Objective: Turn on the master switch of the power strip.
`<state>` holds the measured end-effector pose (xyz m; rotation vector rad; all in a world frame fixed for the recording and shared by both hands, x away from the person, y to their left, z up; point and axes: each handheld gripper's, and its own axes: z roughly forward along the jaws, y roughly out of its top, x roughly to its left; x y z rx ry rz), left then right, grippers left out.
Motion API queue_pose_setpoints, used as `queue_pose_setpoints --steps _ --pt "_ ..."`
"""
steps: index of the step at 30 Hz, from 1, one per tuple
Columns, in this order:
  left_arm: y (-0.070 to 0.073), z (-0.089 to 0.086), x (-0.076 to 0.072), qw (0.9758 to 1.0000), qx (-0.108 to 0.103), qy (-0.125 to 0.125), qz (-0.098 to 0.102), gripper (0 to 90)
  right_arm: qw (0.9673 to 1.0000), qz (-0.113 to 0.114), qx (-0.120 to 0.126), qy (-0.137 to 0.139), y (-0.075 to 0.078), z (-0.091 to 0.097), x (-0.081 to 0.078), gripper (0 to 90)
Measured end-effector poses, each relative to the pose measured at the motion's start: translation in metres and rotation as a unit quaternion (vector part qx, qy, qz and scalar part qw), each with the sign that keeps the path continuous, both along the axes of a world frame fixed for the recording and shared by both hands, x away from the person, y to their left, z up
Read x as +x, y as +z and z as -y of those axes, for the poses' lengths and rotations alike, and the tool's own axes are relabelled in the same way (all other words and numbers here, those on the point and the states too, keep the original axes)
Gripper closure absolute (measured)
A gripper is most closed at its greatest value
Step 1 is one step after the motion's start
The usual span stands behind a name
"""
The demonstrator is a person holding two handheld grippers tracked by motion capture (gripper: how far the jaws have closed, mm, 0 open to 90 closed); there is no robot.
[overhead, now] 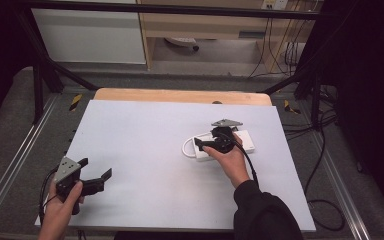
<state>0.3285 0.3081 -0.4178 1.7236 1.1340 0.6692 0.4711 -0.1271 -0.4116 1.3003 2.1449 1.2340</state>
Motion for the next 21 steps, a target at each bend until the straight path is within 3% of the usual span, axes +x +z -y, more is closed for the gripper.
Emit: queue_pose_setpoints --steps 4,10,21 --pt "0.000 0.000 0.000 1.0000 0.000 0.001 0.000 5.4 1.0000 -0.001 0.001 0.001 0.004 0.003 -0.002 5.6" --pt "0.000 0.000 0.000 1.0000 0.000 0.000 -0.001 5.4 1.0000 0.004 -0.005 0.005 0.010 0.007 -0.008 5.9" --pt "0.000 0.000 0.000 1.0000 -0.001 -0.001 -0.001 5.4 0.9997 0.016 0.006 0.018 0.021 0.020 -0.020 6.9"
